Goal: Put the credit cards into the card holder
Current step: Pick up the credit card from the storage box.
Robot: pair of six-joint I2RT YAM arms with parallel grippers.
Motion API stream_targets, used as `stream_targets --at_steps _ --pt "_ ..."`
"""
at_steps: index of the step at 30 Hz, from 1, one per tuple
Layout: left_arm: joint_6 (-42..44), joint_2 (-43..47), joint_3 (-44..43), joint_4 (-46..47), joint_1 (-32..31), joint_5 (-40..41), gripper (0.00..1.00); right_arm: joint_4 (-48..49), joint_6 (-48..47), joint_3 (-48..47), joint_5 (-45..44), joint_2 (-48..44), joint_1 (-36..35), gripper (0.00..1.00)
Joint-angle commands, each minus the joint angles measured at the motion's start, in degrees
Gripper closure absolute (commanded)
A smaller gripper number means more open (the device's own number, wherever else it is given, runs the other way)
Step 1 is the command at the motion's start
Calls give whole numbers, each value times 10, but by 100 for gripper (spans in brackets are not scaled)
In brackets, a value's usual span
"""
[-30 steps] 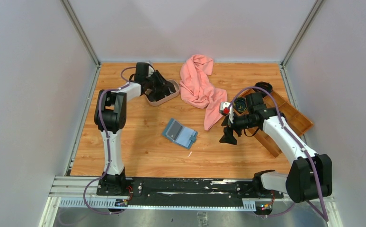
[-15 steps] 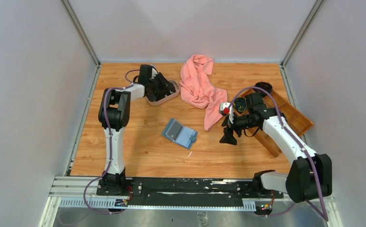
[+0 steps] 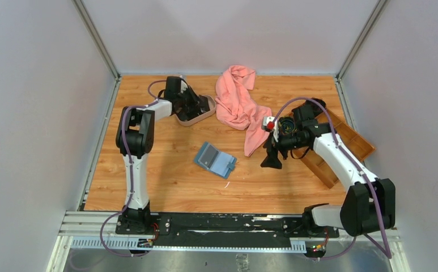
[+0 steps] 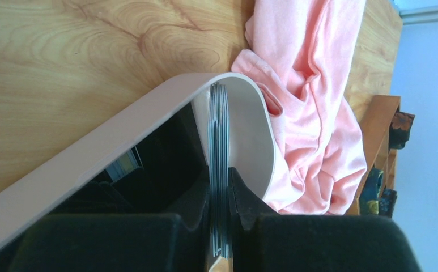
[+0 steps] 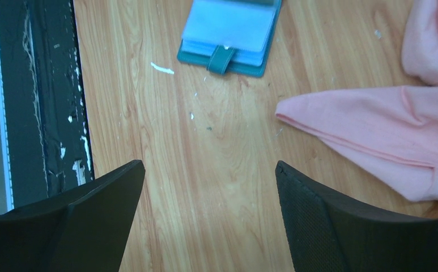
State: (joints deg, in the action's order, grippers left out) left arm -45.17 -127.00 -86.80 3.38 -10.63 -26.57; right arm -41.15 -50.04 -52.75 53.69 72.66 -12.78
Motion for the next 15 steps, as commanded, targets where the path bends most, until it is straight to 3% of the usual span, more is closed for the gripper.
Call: stream_targets --at_steps 1,12,15 --pt "54 52 18 -7 5 11 100 -26 34 -64 46 29 -15 11" --pt "118 56 15 -7 9 -8 100 -66 103 -330 27 231 -89 13" --pt "119 54 11 -7 13 -23 100 -72 145 -427 21 309 -106 18"
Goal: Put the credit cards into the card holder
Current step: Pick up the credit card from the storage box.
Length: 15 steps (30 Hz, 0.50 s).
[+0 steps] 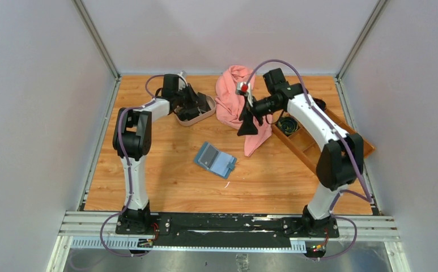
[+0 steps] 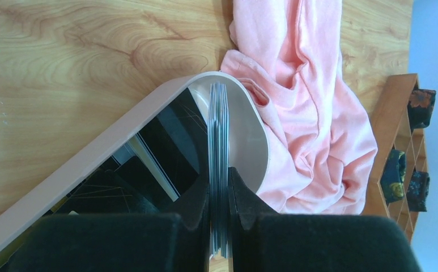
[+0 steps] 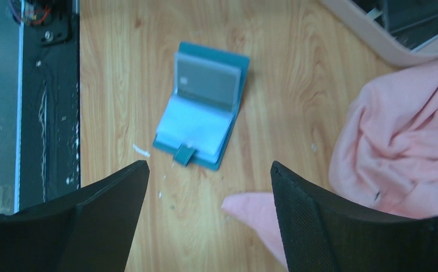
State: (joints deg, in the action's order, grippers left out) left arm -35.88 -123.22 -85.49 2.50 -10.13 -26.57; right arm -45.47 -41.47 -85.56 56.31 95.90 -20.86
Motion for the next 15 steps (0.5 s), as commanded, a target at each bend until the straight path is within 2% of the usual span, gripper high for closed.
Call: stream_targets --at_steps 1,7,9,11,12,13,15 --pt "26 16 -1 1 8 -22 100 -29 74 -128 -9 101 -30 20" --pt "45 48 24 11 7 -15 100 -11 213 -335 -73 268 -43 44" --pt "52 61 43 21 6 -16 100 18 269 -398 -54 324 -38 45" --pt "73 75 57 25 7 -17 100 68 320 -420 -25 357 -38 45" --pt "79 80 66 33 7 -19 100 101 351 -421 -16 369 -38 44" --pt "94 84 75 43 7 -38 100 184 438 -431 12 402 -36 42" --pt "106 84 76 44 7 -49 100 234 494 -448 28 429 -35 41"
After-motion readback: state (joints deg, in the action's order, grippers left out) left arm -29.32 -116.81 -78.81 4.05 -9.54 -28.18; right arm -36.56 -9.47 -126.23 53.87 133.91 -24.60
